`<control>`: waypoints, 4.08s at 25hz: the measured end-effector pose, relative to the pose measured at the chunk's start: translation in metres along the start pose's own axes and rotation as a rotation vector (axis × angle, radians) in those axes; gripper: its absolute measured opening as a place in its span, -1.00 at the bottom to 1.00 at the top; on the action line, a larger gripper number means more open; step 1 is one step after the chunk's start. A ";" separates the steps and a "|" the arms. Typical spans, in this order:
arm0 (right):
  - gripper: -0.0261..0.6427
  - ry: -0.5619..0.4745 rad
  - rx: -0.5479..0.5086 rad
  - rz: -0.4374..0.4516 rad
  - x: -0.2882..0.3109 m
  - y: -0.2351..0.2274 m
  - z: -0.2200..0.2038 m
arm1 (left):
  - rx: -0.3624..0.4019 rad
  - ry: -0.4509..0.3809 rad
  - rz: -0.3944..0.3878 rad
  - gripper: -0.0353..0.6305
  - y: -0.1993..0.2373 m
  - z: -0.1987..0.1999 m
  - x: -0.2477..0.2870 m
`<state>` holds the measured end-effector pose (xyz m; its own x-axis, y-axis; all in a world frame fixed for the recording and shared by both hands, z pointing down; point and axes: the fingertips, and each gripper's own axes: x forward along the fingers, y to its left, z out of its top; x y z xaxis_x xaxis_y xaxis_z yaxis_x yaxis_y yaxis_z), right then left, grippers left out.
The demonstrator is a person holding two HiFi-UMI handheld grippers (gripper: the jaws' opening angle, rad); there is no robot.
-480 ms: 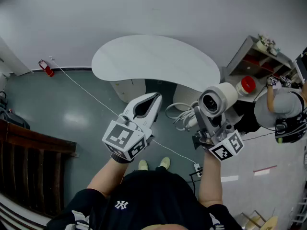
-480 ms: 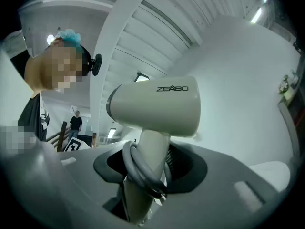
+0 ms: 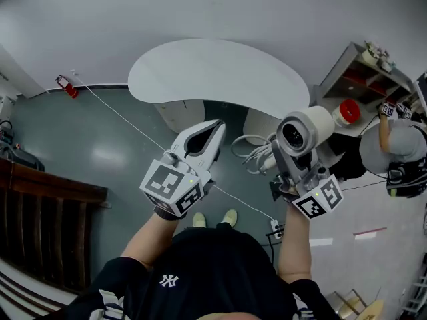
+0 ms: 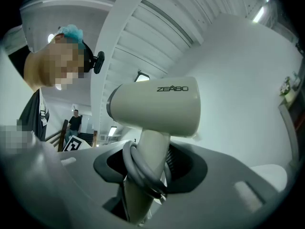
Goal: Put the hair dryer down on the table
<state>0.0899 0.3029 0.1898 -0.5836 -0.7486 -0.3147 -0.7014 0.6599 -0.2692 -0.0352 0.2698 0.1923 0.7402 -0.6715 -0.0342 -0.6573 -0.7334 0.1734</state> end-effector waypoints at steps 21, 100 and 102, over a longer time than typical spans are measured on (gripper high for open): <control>-0.28 0.036 0.054 0.012 -0.003 -0.051 -0.010 | 0.018 0.003 0.110 -0.89 0.007 -0.012 0.027; -0.28 0.573 0.402 -0.316 0.299 -0.501 -0.379 | -0.127 0.286 0.151 -0.89 0.410 -0.230 0.406; -0.28 0.595 0.416 -0.331 0.297 -0.509 -0.390 | -0.136 0.298 0.156 -0.89 0.413 -0.238 0.411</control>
<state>0.1142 -0.2802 0.5884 -0.5744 -0.7407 0.3484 -0.7349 0.2792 -0.6181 0.0310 -0.2835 0.4837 0.6544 -0.6991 0.2881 -0.7556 -0.5901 0.2843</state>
